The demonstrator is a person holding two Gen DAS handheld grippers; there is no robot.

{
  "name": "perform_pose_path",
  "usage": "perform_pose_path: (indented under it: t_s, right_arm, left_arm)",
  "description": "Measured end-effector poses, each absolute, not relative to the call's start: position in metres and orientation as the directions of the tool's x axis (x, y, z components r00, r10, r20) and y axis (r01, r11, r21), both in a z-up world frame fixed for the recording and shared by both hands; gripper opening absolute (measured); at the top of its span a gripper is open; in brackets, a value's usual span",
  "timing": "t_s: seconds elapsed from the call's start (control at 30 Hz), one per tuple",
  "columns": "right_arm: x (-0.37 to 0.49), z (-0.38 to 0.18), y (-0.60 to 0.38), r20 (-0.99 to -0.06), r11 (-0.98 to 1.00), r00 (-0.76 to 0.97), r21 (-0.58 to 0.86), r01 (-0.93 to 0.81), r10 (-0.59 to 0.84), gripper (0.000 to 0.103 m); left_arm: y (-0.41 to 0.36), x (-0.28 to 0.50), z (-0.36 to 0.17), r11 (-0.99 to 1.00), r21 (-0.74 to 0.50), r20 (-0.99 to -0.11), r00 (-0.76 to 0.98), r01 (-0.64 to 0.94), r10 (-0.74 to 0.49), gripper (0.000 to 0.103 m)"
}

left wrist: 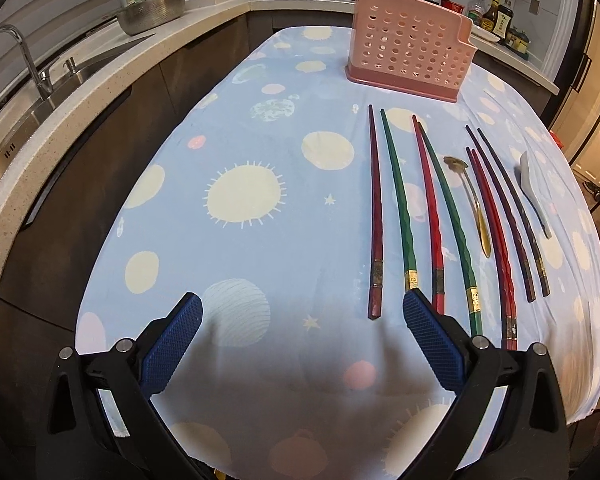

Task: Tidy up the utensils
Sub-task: 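Grasp a dark red chopstick with the left tool while the right tool grasps the white ceramic spoon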

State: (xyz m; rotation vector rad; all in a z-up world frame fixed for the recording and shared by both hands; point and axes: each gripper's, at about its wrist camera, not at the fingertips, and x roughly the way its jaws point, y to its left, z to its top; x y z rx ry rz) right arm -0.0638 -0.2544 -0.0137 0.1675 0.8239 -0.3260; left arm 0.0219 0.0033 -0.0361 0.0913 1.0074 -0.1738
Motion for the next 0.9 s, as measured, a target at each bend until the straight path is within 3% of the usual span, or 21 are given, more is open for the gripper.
perform_pose_path:
  t_s: [0.23, 0.37, 0.5, 0.7, 0.87, 0.9]
  right_arm:
    - [-0.051, -0.021, -0.253, -0.751, 0.943, 0.634, 0.047, 0.33, -0.184, 0.096]
    - [-0.046, -0.025, -0.253, -0.757, 0.946, 0.629, 0.047, 0.32, -0.175, 0.096]
    - [-0.043, -0.029, -0.255, -0.76, 0.945, 0.624, 0.045, 0.324, -0.178, 0.096]
    - [-0.036, -0.033, -0.26, -0.764, 0.942, 0.622, 0.06, 0.331, -0.17, 0.095]
    - [-0.027, -0.037, -0.262, -0.764, 0.944, 0.618, 0.039, 0.329, -0.184, 0.091]
    - [-0.025, -0.038, -0.264, -0.763, 0.944, 0.618, 0.036, 0.328, -0.186, 0.091]
  left_arm:
    - [-0.004, 0.029, -0.053, 0.982, 0.031, -0.855, 0.514, 0.189, -0.072, 0.095]
    - [-0.003, 0.035, -0.065, 0.981, -0.002, -0.873, 0.478, 0.195, -0.097, 0.082]
    - [-0.007, 0.034, -0.064, 0.976, 0.001, -0.861, 0.496, 0.218, -0.11, 0.076]
    - [-0.017, 0.035, -0.061, 0.961, -0.016, -0.857, 0.492, 0.275, -0.155, 0.05]
    - [-0.021, 0.037, -0.057, 0.942, -0.074, -0.861, 0.455, 0.327, -0.225, 0.008]
    - [-0.022, 0.037, -0.057, 0.938, -0.088, -0.862, 0.446, 0.334, -0.24, 0.008]
